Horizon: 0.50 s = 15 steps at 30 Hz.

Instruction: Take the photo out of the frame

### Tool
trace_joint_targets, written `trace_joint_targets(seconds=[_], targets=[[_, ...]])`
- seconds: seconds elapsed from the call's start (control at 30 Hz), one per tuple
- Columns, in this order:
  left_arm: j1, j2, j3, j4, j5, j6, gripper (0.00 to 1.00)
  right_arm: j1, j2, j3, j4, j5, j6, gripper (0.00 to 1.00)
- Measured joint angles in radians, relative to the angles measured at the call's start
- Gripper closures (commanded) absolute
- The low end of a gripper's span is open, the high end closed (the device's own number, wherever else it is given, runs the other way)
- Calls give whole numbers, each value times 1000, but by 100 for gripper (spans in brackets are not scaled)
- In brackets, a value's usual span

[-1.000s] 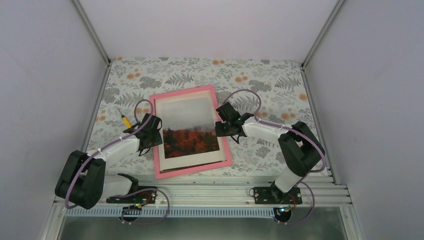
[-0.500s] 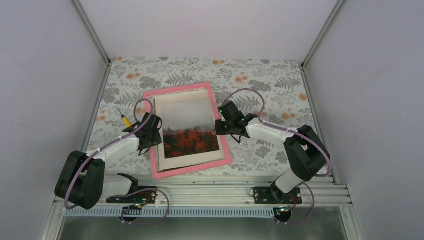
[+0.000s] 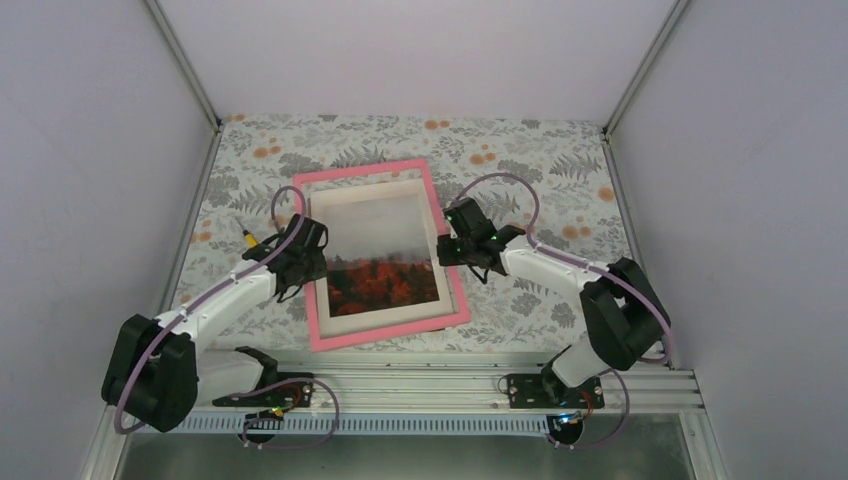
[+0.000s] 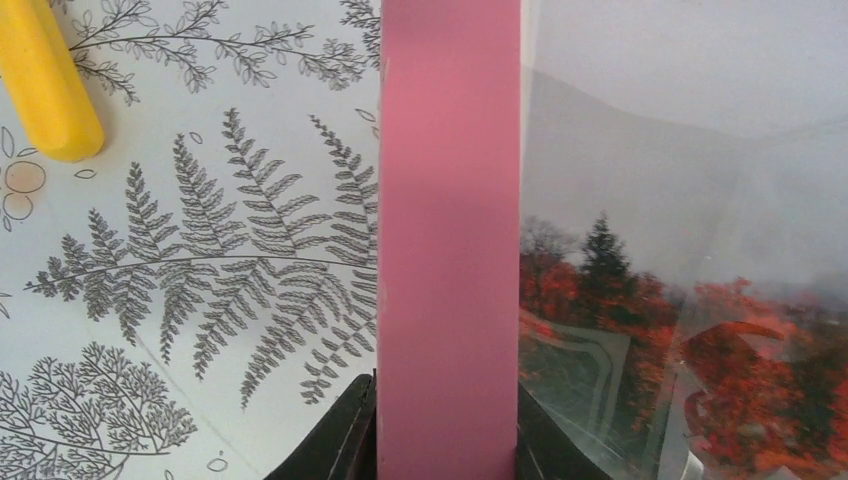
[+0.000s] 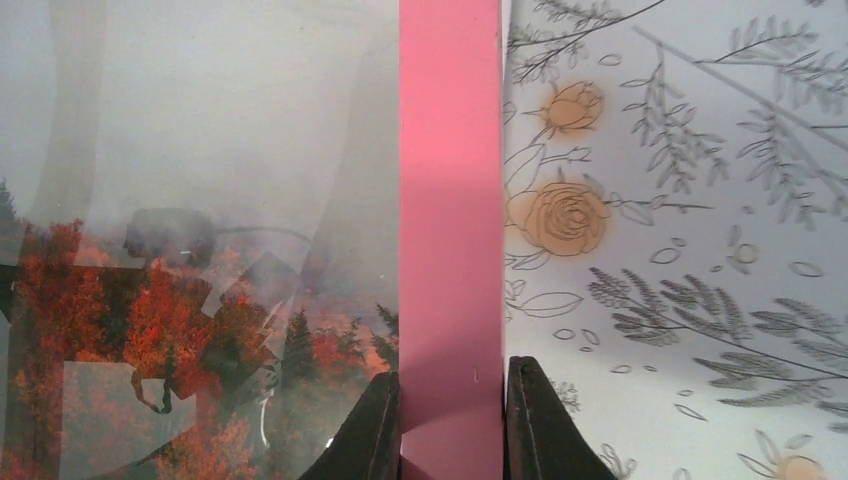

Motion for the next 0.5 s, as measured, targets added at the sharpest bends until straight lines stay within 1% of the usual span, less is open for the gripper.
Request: trace_joint_targets(seconds=[0.23, 0.5], targets=[[-62, 43, 74, -18, 5, -3, 84, -42, -68, 2, -63, 36, -35, 96], [-134, 219, 216, 60, 52, -21, 88, -187, -135, -1, -122, 50, -116, 96]])
